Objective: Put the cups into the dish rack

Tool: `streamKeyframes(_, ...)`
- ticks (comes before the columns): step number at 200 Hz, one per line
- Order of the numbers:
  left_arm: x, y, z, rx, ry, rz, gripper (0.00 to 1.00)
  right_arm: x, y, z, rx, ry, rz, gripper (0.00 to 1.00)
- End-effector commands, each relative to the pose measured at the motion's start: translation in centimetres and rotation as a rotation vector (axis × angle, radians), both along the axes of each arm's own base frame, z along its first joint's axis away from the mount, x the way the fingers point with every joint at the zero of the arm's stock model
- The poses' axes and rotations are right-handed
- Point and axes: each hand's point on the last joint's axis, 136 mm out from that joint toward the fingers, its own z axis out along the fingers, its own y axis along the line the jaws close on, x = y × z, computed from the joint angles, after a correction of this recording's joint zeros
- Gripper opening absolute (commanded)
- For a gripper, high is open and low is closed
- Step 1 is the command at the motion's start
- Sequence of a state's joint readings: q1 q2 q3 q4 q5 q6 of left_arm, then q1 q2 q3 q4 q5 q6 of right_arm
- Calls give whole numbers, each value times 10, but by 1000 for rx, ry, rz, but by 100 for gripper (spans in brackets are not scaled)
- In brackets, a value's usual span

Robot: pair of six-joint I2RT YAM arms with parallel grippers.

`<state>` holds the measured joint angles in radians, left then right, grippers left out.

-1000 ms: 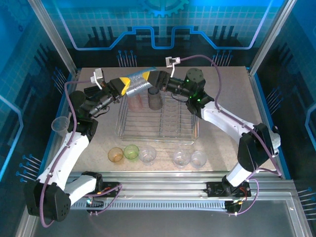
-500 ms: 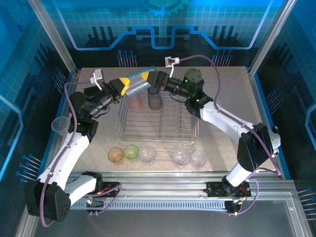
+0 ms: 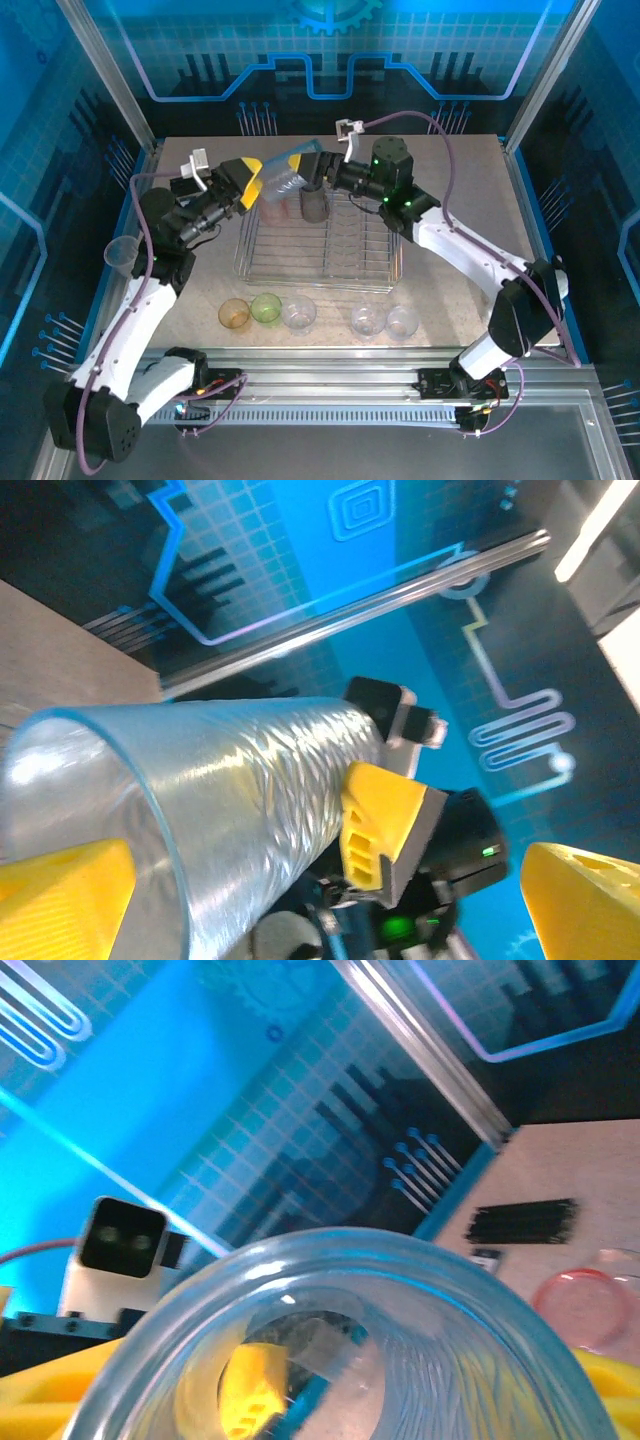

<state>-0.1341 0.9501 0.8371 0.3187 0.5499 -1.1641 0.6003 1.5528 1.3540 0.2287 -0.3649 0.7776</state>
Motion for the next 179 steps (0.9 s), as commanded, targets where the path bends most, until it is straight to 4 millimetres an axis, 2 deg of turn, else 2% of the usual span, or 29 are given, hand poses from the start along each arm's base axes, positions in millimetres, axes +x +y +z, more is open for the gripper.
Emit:
streamKeyframes(1, -10, 11, -4, 160, -23, 78, 99, -14, -15, 24, -161, -137, -54, 44)
streamKeyframes(43, -22, 37, -19, 392, 17, 212, 99, -20, -23, 12, -392, -212, -95, 39)
streamKeyframes(81, -35, 60, -33, 601, 62, 293, 99, -22, -12, -13, -645, -251, -86, 37)
streamKeyframes(136, -45, 66, -48, 627, 73, 306, 99, -17, 19, -64, -972, -278, -37, 36)
streamKeyframes(179, -45, 67, -58, 646, 83, 305, 99, -3, 23, -104, -1100, -240, -39, 34)
